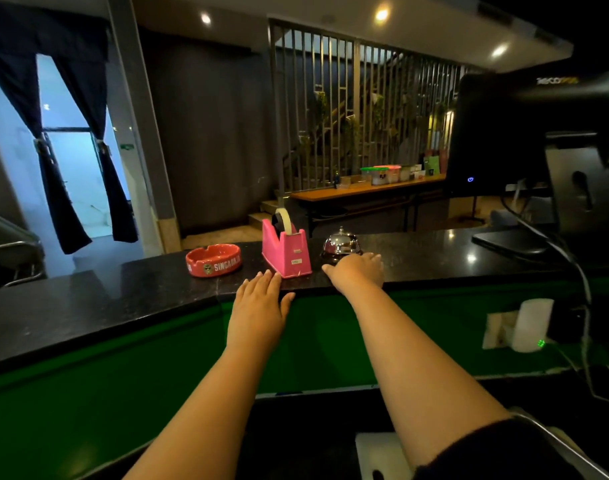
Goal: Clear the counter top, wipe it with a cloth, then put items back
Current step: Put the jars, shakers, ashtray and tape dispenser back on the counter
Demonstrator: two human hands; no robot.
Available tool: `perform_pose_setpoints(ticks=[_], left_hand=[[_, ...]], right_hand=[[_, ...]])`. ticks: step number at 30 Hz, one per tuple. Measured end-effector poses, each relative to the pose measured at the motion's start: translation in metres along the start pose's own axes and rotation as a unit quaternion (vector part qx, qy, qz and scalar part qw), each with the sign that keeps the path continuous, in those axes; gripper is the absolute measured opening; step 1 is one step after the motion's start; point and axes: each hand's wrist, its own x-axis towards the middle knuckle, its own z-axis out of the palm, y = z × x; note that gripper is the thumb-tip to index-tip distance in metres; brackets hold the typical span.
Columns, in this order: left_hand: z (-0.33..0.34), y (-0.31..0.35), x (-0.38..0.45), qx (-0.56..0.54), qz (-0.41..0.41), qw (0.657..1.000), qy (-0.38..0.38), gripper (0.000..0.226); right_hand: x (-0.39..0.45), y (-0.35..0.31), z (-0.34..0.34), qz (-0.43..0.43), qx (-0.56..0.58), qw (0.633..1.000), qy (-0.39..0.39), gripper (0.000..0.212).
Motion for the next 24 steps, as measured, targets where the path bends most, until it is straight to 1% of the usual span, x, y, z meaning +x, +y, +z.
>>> perform_pose_setpoints(ticks=[2, 4, 6, 8, 11, 14, 19, 24], left_hand=[[-0.015, -0.011, -0.006, 0.022, 0.005, 0.999, -0.043, 0.056], [-0.034, -0.028, -0.02, 0.061, 0.0, 0.996, -0.068, 0.058], [-0.054, -0.05, -0.041, 0.1, -0.003, 0.991, -0.084, 0.06], [-0.074, -0.074, -0.067, 0.116, -0.013, 0.989, -0.088, 0.06], [-0.107, -0.117, -0.118, 0.117, -0.038, 0.99, -0.069, 0.057], [-0.148, -0.174, -0.189, 0.133, -0.056, 0.988, -0.046, 0.052], [-0.225, -0.268, -0.315, 0.175, -0.104, 0.979, -0.025, 0.051], [-0.292, -0.349, -0.435, 0.202, -0.186, 0.962, -0.011, 0.054]], right_hand=[[-0.031, 0.009, 0.007, -0.066, -0.013, 0.997, 0.032, 0.067], [-0.065, 0.014, 0.016, -0.13, -0.002, 0.99, 0.056, 0.06], [-0.101, 0.011, 0.025, -0.17, 0.012, 0.984, 0.048, 0.06], [-0.137, 0.003, 0.033, -0.194, 0.032, 0.98, 0.026, 0.062], [-0.197, -0.02, 0.044, -0.232, 0.052, 0.971, 0.003, 0.064], [-0.271, -0.061, 0.056, -0.288, 0.058, 0.955, -0.026, 0.066], [-0.403, -0.139, 0.076, -0.385, 0.069, 0.918, -0.068, 0.07], [-0.525, -0.212, 0.097, -0.467, 0.101, 0.873, -0.1, 0.07]])
